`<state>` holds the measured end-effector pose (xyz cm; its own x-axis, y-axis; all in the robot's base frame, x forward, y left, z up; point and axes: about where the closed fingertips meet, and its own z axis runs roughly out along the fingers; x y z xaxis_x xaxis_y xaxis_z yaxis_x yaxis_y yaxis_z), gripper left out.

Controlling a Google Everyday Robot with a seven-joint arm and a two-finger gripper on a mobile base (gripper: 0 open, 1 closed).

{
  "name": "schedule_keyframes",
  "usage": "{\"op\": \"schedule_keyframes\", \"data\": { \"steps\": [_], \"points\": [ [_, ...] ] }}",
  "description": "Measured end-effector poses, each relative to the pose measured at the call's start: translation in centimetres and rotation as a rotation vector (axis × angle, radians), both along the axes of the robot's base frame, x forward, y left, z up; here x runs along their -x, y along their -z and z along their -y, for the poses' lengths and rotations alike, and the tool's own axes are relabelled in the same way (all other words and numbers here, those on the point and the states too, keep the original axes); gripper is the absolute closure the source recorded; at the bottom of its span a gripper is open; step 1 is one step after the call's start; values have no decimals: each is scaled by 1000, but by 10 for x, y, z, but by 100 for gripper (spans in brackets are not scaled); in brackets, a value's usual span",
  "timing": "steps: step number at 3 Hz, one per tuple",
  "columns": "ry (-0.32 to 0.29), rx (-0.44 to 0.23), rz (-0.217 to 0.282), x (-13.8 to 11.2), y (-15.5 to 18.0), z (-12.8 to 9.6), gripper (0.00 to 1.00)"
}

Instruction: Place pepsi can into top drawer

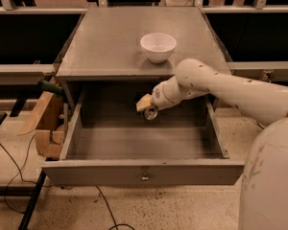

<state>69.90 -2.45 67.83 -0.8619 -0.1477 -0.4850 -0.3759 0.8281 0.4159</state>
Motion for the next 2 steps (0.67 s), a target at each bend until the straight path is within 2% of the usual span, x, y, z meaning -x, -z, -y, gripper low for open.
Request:
{"op": "schedule_keyframes", "data": {
  "steps": [1,2],
  "points": [
    [27,-17,13,-1,3,-6,67],
    [55,-74,32,-3,7,-12,42]
  ]
}}
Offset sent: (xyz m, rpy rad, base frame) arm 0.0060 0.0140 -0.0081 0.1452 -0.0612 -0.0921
